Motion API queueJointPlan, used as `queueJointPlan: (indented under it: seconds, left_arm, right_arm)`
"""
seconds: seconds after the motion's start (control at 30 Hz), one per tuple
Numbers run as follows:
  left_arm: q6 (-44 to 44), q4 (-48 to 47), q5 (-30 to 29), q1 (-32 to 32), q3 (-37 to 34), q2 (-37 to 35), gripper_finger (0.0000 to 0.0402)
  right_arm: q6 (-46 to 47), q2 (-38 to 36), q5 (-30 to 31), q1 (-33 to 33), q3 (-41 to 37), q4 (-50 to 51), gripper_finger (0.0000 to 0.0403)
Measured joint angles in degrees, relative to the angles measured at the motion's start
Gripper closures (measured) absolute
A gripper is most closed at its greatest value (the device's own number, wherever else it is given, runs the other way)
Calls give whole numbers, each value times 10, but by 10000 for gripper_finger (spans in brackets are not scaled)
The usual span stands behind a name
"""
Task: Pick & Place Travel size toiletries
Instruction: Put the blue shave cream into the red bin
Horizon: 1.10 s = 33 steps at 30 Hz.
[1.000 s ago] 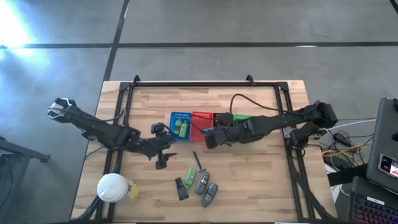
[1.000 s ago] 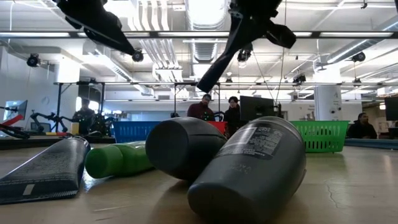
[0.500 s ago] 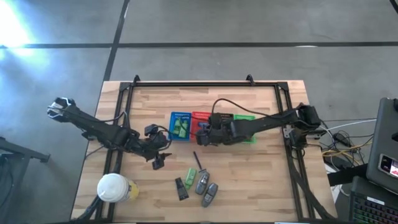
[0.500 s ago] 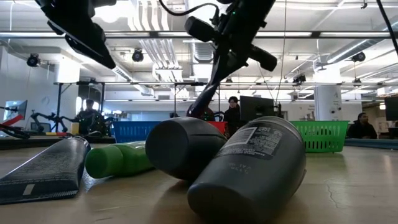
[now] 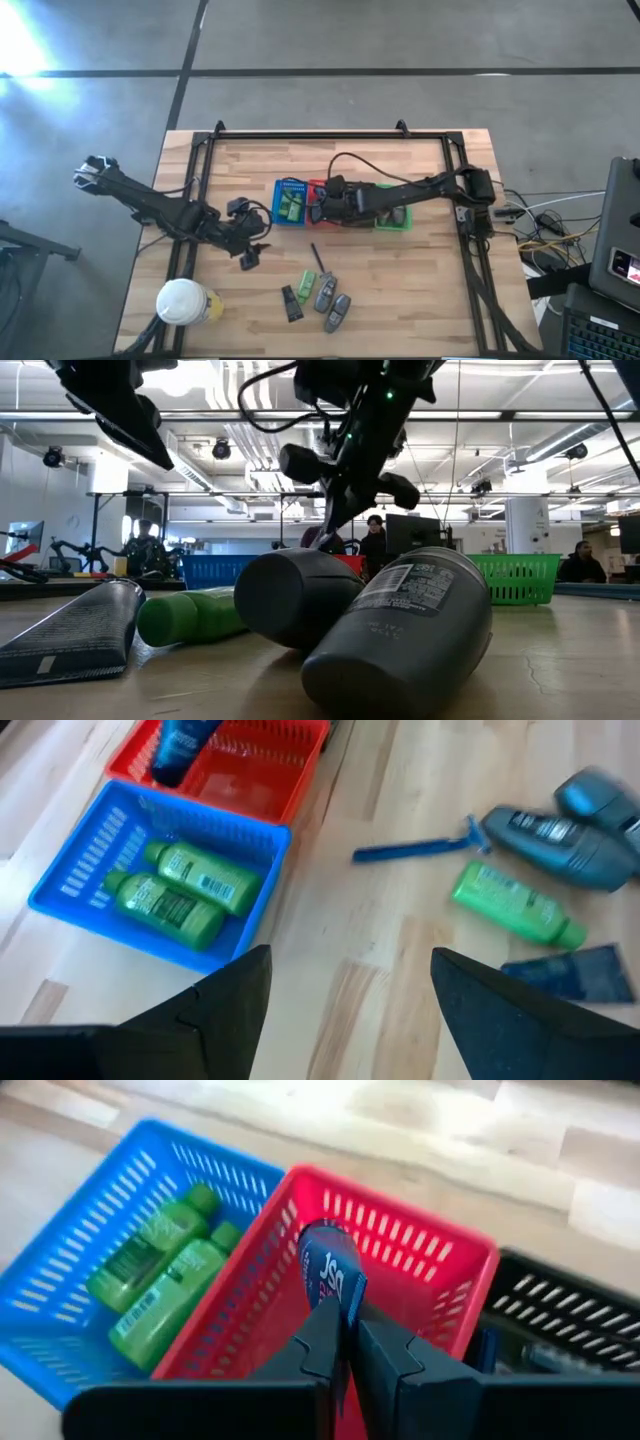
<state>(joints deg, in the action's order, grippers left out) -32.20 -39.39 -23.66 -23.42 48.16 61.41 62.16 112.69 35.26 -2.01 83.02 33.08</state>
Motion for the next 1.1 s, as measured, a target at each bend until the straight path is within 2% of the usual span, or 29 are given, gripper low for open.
queueJointPlan:
  seconds: [0.17, 0.37, 0.5, 0.63, 0.7, 0.8, 0.9, 1.03, 1.1]
  left_arm:
    - [0, -21, 0, 0, 0, -1, 124]
    - [2, -20, 7, 0, -3, -2, 124]
    - [2, -19, 61, 0, -9, -1, 124]
    - [-11, 11, 128, 0, -33, 3, 124]
    - [-38, 41, 164, 0, -49, 11, 124]
    - [-144, 85, 206, 0, -66, 33, 124]
    - [-258, 126, 216, -8, -69, 67, 124]
    - [-297, 163, 217, -30, -49, 120, 124]
    - [-348, 160, 234, -32, -33, 147, 124]
  right_arm:
    - [-7, 16, -23, -4, 0, -5, 339]
    - [-9, 6, -34, -10, 0, 14, 245]
    - [-12, -24, -29, -13, 1, 58, 187]
    - [-38, -66, -40, -24, 1, 101, 147]
    - [-45, -87, -77, -35, 1, 118, 134]
    - [-3, -107, -130, -50, 1, 154, 121]
    - [36, -117, -141, -71, 0, 188, 112]
    - [54, -124, -145, -109, 0, 205, 104]
    - [64, -125, -159, -124, 0, 214, 103]
